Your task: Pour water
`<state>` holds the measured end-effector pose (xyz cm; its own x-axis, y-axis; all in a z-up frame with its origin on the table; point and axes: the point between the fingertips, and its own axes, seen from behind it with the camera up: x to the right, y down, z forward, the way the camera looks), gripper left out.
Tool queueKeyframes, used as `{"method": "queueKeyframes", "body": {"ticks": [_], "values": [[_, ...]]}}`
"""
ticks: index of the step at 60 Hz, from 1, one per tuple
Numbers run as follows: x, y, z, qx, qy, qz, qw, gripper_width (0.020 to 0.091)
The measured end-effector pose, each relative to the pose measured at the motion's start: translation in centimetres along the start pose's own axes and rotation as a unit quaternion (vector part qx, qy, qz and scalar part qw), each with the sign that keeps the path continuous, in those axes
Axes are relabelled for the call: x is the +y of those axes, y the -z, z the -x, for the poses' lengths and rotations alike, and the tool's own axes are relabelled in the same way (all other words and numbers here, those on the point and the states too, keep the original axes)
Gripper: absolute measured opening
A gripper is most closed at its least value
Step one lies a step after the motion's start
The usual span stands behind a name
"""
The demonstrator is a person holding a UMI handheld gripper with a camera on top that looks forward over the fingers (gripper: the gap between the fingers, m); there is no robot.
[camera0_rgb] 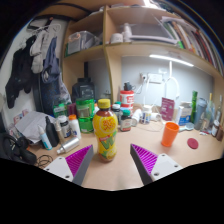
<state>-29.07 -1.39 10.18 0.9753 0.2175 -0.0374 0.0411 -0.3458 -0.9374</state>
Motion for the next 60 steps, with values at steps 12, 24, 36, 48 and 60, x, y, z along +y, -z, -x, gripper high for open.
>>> {"method": "queueKeyframes", "body": {"ticks": [12,24,36,48,60], "values": [[-0.3,-7.6,1.3,-0.021,0.016,-0.013,1.000,0.0841],[0.2,-13.0,2.8,-0.033,0.032,-0.014,0.999,0.0435],[-0.2,-14.0,2.2,-0.010,0.030,-0.017,0.999,0.0319],[-3.0,-13.3,1.1,-0.055,-0.089,0.010,0.994,0.0317],[-11.4,-10.8,-3.6,-0.125,-0.462,0.002,0.878,0.0317]]}}
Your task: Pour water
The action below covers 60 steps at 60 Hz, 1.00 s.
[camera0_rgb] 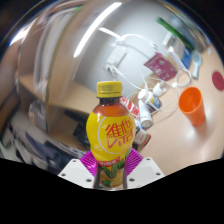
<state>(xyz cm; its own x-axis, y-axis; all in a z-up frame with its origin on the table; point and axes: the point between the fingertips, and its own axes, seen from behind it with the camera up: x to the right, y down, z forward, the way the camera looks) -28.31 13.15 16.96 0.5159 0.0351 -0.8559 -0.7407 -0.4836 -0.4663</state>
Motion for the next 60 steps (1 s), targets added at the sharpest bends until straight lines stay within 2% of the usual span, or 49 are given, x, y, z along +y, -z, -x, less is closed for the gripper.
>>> {"method": "queueKeyframes", "body": {"ticks": [7,17,29,37,48,55,60], "values": [[-3.3,0.3,-1.1,-0.039,-0.226,0.016,0.973,0.0313],[-6.0,0.8,-0.5,-0.120,-0.467,0.048,0.875,0.0313],[-8.7,1.5,0.8,-0.180,-0.571,0.050,0.800,0.0313],[-10.2,1.7,0.2,-0.186,-0.597,0.035,0.779,0.0313],[-9.6,1.6,-0.2,-0.179,-0.572,0.051,0.799,0.0315],[-10.5,3.0,0.9,-0.157,-0.432,0.053,0.887,0.0313],[-14.2,4.8,1.4,-0.138,-0.256,0.017,0.957,0.0313]]}}
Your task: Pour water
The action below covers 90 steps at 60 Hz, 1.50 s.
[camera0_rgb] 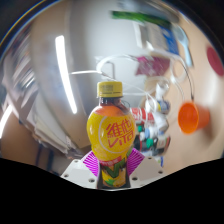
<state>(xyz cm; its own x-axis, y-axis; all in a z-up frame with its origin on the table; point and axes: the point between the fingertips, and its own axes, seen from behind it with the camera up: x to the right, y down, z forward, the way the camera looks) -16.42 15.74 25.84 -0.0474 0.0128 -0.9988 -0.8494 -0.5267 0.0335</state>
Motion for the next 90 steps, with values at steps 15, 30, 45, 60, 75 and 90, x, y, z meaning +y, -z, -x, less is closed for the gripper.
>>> {"method": "queueKeyframes", "body": {"ticks": [15,30,45,60,75,90], "values": [[-19.9,11.3,2.6,0.179,0.570,-0.219,0.771,0.0343],[-25.8,14.3,-12.0,0.299,0.637,-0.167,0.691,0.0358],[-25.7,14.2,-18.8,0.329,0.642,-0.139,0.678,0.0381],[-25.8,14.8,-19.4,0.356,0.625,-0.116,0.685,0.0552],[-22.2,20.4,-20.1,0.416,0.581,-0.089,0.694,0.0852],[-12.5,28.0,-13.1,0.412,0.589,-0.110,0.687,0.0850]]}}
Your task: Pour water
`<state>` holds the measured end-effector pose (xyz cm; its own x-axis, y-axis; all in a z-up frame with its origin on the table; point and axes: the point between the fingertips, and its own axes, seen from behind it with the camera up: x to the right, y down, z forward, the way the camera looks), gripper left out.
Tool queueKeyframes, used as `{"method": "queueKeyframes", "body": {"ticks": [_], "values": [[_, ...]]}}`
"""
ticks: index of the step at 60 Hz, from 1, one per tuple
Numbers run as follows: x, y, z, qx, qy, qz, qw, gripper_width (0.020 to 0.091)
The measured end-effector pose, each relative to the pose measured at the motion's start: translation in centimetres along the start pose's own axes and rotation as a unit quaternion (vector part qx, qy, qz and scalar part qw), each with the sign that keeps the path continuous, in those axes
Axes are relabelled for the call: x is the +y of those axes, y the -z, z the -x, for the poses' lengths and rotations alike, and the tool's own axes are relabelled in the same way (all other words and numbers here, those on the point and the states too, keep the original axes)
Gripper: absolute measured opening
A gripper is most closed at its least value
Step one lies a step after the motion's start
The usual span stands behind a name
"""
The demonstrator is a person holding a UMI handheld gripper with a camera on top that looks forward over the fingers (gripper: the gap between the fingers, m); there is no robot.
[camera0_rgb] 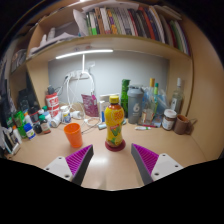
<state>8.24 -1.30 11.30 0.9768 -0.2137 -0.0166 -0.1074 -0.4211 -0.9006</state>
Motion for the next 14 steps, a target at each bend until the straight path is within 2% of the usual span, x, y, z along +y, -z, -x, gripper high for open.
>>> {"method": "queueKeyframes", "body": {"ticks": [14], "values": [[-1.7,14.4,3.4,-0.017,0.005,-0.024,1.000,0.0849]]}}
